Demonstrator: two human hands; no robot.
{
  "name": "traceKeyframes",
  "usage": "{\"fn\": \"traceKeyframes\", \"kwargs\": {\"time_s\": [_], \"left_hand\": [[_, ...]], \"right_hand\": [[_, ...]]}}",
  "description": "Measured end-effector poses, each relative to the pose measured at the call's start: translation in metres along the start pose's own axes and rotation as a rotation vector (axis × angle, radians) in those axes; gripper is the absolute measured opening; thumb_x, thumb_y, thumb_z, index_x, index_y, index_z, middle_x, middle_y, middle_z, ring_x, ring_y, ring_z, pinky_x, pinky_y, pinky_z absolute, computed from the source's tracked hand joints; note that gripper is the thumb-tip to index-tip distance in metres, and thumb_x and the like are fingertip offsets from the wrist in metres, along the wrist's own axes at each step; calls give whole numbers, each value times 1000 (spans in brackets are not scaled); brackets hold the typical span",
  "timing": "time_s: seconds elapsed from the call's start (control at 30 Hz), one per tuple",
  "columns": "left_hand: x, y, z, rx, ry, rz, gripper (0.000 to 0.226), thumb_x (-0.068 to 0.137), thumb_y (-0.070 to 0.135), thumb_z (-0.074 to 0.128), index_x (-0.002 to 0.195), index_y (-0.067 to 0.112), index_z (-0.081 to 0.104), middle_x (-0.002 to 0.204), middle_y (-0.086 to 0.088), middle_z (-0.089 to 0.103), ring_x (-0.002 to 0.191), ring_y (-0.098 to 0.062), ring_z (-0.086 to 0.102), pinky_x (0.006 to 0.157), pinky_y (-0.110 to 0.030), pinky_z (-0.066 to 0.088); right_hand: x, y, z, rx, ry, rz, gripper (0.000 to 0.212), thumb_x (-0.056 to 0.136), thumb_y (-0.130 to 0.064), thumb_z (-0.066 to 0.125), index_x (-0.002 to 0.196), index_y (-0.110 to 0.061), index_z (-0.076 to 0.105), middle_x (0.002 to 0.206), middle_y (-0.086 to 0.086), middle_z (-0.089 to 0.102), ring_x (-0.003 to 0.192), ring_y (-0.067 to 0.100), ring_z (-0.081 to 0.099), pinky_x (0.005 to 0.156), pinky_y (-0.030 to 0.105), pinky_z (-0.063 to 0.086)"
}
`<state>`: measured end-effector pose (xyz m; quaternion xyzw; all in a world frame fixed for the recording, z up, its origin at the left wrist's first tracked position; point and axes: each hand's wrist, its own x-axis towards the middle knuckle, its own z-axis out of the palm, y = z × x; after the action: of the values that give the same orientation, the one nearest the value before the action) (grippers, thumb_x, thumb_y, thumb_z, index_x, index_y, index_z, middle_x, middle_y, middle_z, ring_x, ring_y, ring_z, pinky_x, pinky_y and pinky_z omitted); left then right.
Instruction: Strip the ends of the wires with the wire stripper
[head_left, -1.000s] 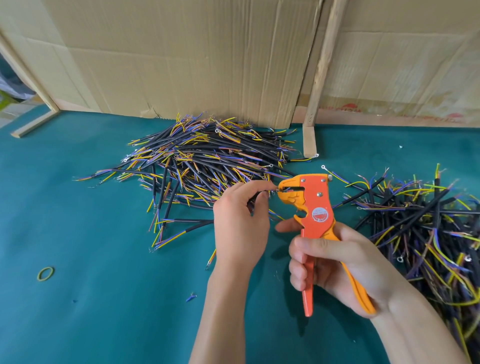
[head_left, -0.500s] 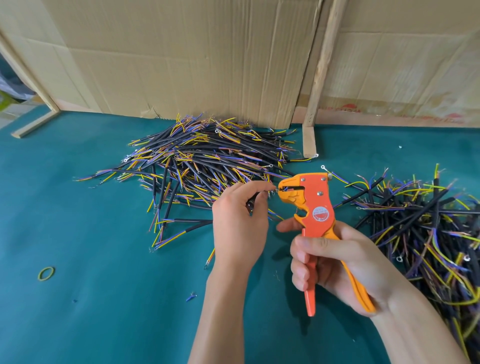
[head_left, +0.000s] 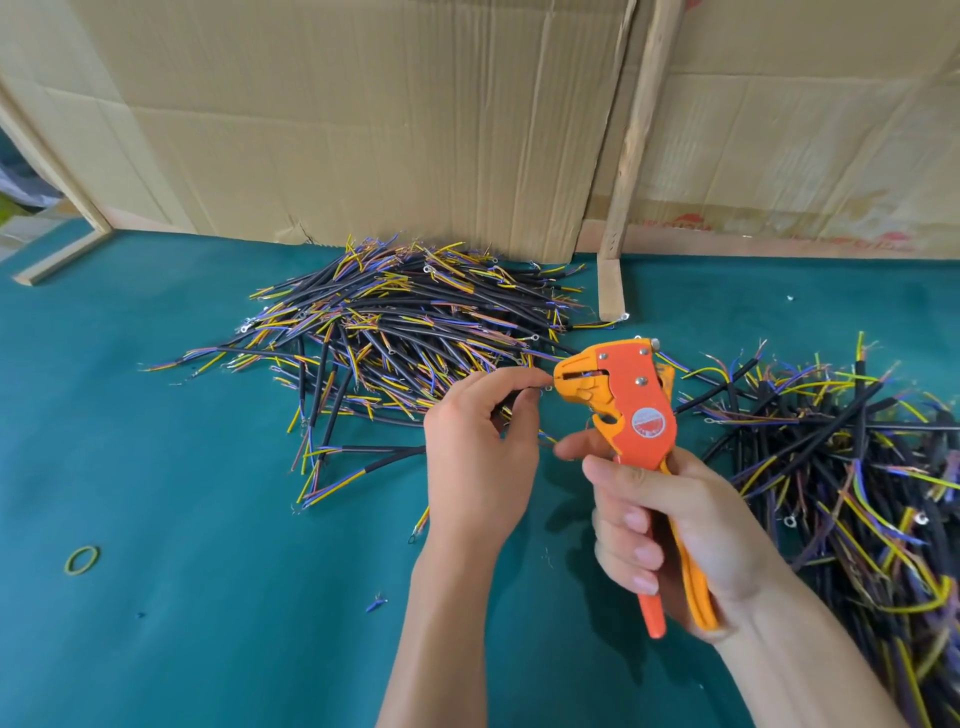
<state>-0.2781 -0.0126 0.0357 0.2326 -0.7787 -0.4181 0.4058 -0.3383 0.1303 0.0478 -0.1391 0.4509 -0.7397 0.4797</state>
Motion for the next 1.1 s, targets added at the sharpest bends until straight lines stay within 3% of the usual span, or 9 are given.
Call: {"fn": "traceKeyframes", "kwargs": {"time_s": [0.2, 0.33, 0.43, 0.6, 0.83, 0.93, 1.0, 1.1], "left_hand": [[2, -7, -6, -10, 54, -34, 24, 89, 12, 61, 89, 29, 77, 71, 16, 65, 58, -7, 49, 60, -25, 37], [-1, -4, -1, -12, 5, -25, 25, 90, 10, 60, 92, 30, 75, 73, 16, 65, 61, -10, 53, 60, -22, 40], [-2, -2, 2, 9, -46, -9, 24, 88, 15, 58, 92, 30, 75, 78, 18, 69, 67, -9, 58, 63, -21, 44], [-4, -2, 6, 109, -164, 33, 25, 88, 9, 63, 94, 29, 77, 83, 18, 71, 77, -4, 63, 68, -17, 45], [-4, -3, 8, 123, -166, 39, 28, 86, 8, 64, 92, 31, 78, 78, 17, 70, 68, -1, 58, 60, -11, 36], [-6, -1, 9, 94, -148, 36, 26, 87, 9, 65, 91, 32, 78, 80, 19, 71, 65, 0, 57, 60, -12, 39], [-6, 0, 8, 73, -104, 20, 31, 88, 5, 66, 88, 35, 77, 79, 22, 70, 65, -2, 58, 61, -15, 42], [-2, 1, -1, 22, 36, -50, 42, 90, 1, 65, 91, 42, 73, 73, 16, 69, 57, -6, 52, 57, -18, 40]], "right_hand": [[-3, -10, -13, 140, 13, -93, 49, 68, -10, 81, 114, 5, 71, 68, 11, 55, 50, 22, 51, 47, 31, 46], [1, -9, -21, 117, 47, -91, 56, 67, -11, 76, 119, 10, 66, 94, 28, 68, 69, 34, 64, 62, 41, 57], [4, -5, -20, 127, 64, -123, 54, 69, -11, 74, 119, 7, 63, 115, 31, 69, 76, 36, 68, 68, 43, 60], [4, -7, -22, 84, 76, -239, 42, 72, -2, 70, 113, 6, 66, 129, 22, 66, 95, 39, 69, 72, 41, 59], [2, -5, -23, 26, 49, -229, 37, 74, -1, 71, 110, -4, 76, 118, 21, 72, 90, 32, 71, 74, 38, 58], [-1, -9, -28, 133, -16, -223, 51, 74, -6, 78, 124, -2, 70, 100, 27, 70, 82, 32, 66, 77, 37, 57], [-9, -16, -29, 220, -33, -267, 62, 71, -10, 82, 129, 3, 65, 100, 25, 68, 82, 29, 65, 78, 35, 57], [-25, -31, -27, 60, 132, -235, 56, 71, -10, 77, 125, 2, 68, 85, 25, 66, 76, 31, 65, 73, 39, 58]]}}
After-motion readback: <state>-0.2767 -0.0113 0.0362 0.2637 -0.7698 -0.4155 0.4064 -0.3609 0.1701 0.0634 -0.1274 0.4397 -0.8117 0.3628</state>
